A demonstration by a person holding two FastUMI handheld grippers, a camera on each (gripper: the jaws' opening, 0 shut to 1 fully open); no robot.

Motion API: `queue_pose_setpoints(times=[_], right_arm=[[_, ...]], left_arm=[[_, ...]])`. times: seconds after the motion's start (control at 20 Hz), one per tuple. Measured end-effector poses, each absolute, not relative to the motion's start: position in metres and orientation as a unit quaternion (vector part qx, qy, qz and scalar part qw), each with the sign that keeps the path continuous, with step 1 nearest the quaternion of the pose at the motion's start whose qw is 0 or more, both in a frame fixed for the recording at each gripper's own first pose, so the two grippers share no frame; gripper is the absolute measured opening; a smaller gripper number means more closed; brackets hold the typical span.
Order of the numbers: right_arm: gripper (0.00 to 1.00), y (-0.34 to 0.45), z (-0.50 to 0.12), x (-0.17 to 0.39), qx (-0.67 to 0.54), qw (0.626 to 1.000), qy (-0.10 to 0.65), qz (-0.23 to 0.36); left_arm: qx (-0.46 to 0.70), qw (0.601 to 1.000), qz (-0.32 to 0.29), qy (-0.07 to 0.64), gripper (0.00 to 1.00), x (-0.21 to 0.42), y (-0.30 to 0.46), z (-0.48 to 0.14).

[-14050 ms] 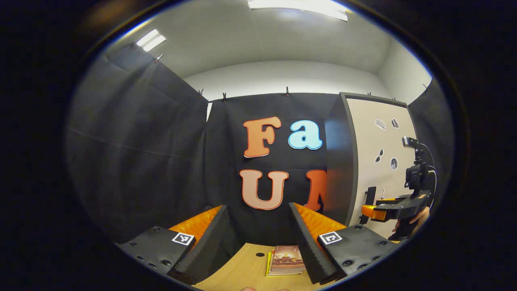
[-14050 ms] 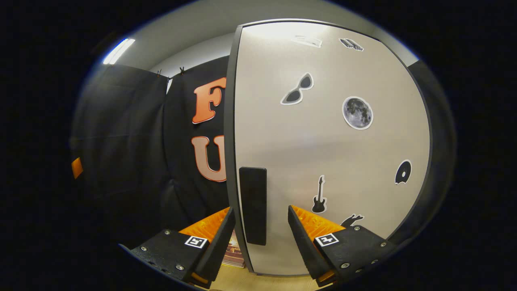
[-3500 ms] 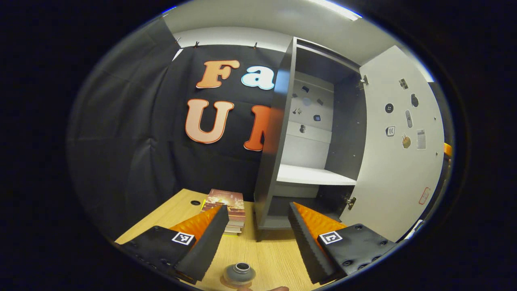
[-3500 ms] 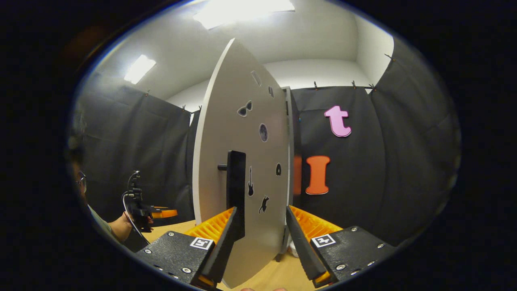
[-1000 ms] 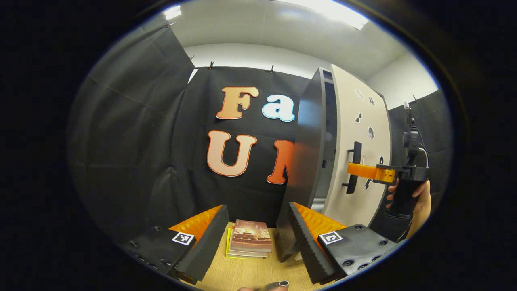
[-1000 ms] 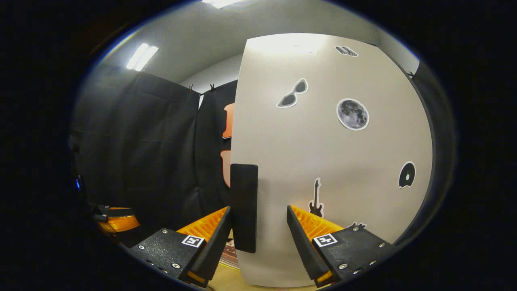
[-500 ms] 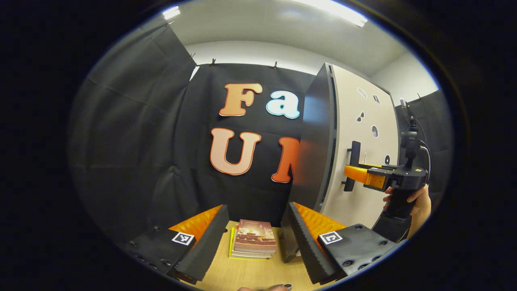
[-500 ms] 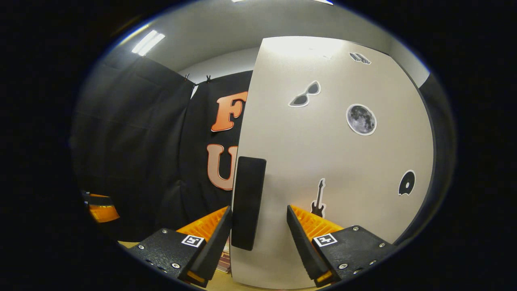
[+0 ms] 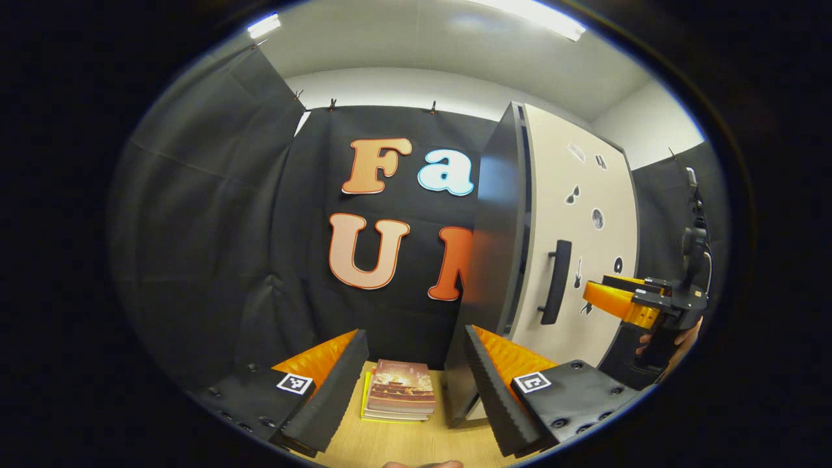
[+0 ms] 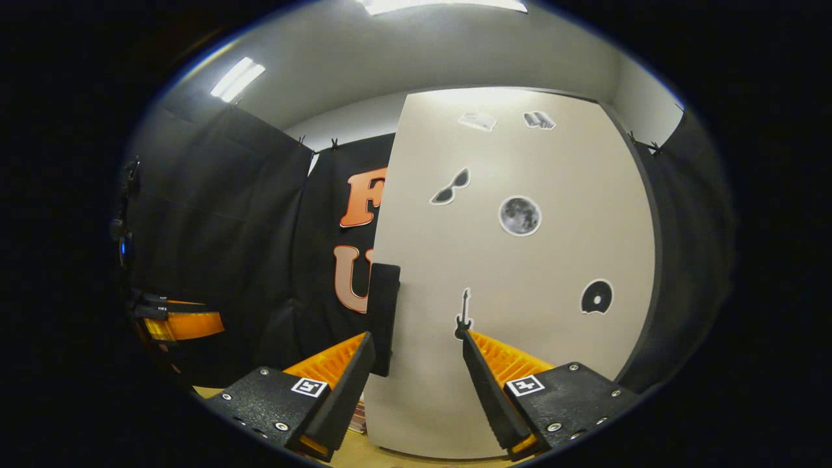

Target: Open the cabinet door with the right hand, grasp the bottle in the cabinet with the left hand and place it on the coaster, then close the cabinet door with the right hand.

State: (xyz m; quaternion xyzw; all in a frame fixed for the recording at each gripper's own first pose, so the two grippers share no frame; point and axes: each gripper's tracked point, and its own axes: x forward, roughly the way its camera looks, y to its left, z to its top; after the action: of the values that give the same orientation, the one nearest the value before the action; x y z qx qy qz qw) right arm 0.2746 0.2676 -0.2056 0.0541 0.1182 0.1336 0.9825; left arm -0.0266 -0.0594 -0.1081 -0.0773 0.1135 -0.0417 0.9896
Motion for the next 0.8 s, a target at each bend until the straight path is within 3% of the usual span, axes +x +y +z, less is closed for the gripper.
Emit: queue_pose_setpoints(times=[0.15, 0.2, 0.25, 0.45, 0.8], right_arm=[[0.85, 0.233, -0.179, 0.248, 0.052, 0.986, 0.102, 0.117], [0.85, 0.223, -0.169, 0.238, 0.047, 0.987, 0.097, 0.116], [0.85, 0.214, -0.16, 0.229, 0.044, 0.988, 0.093, 0.114], [0.86, 0.166, -0.127, 0.205, 0.03, 0.992, 0.084, 0.085], [0.87, 0.086, -0.074, 0.175, 0.021, 0.997, 0.069, 0.008]], left_arm=[[-0.07, 0.992, -0.048, 0.092, 0.93, -0.023, -0.074, -0.077], [-0.067, 0.993, -0.05, 0.084, 0.99, -0.025, -0.079, -0.065], [-0.063, 0.994, -0.052, 0.076, 0.99, -0.025, -0.086, -0.056], [-0.052, 0.997, -0.045, 0.045, 0.93, -0.023, -0.1, -0.016], [-0.028, 0.998, -0.036, 0.052, 0.96, -0.025, -0.112, 0.022]])
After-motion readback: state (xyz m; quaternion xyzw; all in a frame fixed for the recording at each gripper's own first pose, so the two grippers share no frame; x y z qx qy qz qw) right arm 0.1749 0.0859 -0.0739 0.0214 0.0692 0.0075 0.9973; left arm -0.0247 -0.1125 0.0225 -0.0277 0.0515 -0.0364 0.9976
